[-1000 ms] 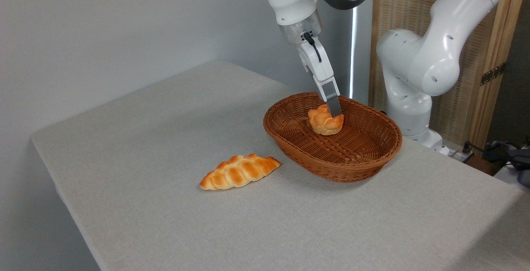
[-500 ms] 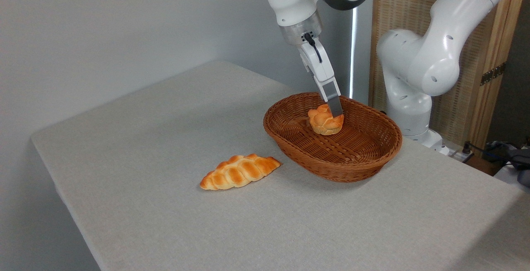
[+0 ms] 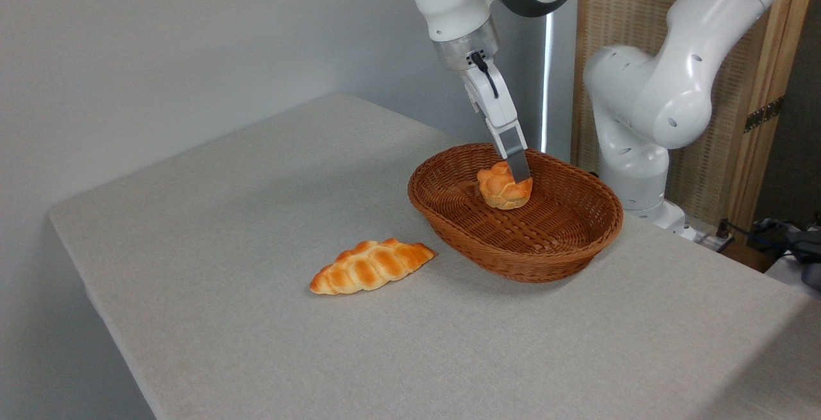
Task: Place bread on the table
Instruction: 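Lower the gripper onto the round roll and close on it, then lift the gripped roll up out of the basket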
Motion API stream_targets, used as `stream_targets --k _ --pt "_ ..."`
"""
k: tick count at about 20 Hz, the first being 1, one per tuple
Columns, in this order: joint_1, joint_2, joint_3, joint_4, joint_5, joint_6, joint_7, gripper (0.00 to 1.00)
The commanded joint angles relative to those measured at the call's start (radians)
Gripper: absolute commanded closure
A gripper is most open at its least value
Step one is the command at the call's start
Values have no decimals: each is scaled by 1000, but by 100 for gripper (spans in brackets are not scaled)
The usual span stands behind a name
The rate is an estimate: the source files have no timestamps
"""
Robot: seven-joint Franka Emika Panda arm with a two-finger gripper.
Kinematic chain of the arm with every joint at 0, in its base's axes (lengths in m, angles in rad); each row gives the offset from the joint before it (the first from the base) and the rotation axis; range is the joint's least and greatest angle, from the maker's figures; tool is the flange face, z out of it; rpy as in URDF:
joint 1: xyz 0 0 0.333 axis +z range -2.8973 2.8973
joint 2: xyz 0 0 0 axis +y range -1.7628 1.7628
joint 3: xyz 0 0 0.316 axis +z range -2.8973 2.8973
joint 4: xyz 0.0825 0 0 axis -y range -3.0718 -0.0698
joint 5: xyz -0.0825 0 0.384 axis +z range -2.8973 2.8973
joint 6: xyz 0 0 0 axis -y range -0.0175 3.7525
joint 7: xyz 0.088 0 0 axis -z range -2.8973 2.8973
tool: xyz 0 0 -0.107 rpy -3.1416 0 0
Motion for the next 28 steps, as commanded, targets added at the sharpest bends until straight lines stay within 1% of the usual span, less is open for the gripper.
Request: stream_targets --k 1,5,8,11,13,14,15,16,17,28 --pt "-5 -9 5 -13 1 46 13 0" --pt "-5 -9 1 -46 1 105 13 0" --pt "-4 -9 -33 -79 0 144 13 0" --pt "-5 -8 -36 -95 0 167 13 1" --pt "-7 -8 -36 -102 0 165 13 14" --pt "-7 -8 -41 -102 0 165 13 22" --pt "-5 -8 -41 -102 0 165 12 33" --pt "-4 -6 -41 -100 -2 165 13 45" --pt "-4 -8 -41 -100 -2 164 13 52" --pt "-2 -8 -42 -83 0 150 15 53"
